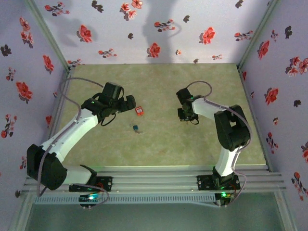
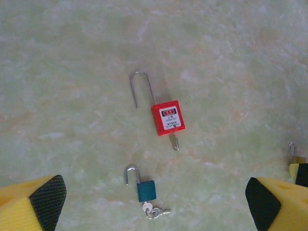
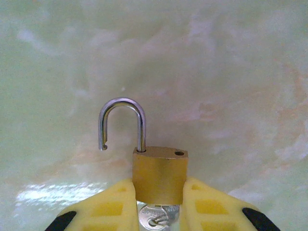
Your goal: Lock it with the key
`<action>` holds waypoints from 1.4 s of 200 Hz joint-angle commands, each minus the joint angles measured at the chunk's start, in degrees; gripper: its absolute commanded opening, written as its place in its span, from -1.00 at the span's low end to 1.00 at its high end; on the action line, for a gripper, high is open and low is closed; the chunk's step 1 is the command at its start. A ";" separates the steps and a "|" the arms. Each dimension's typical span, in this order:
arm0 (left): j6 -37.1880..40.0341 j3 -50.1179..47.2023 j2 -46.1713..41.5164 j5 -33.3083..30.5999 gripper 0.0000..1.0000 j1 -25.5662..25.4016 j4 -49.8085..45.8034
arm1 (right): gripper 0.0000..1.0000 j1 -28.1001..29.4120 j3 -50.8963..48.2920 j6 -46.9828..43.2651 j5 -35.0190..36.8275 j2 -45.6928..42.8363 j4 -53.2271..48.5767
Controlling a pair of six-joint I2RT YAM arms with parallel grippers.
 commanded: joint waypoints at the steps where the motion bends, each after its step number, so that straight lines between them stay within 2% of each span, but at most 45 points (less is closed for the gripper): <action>1: -1.33 -0.12 1.05 0.84 0.99 -0.79 0.58 | -0.63 0.78 -0.99 -1.22 -2.96 -3.04 0.94; 45: -2.51 -0.56 2.19 2.04 0.99 -1.38 1.77 | -0.63 2.10 -2.40 -1.38 -7.23 -4.79 2.36; 131: -8.23 -1.36 7.29 8.61 0.99 -2.26 7.65 | -0.61 4.36 -5.42 -1.83 -15.55 -8.86 6.56; 217: -12.57 1.30 14.30 11.32 0.99 -6.50 12.50 | -0.63 5.18 -8.27 -1.85 -23.17 -12.97 10.99; 280: -19.33 -1.22 18.80 19.79 0.92 -7.62 24.44 | -0.62 5.79 -9.55 -2.29 -26.89 -14.96 13.12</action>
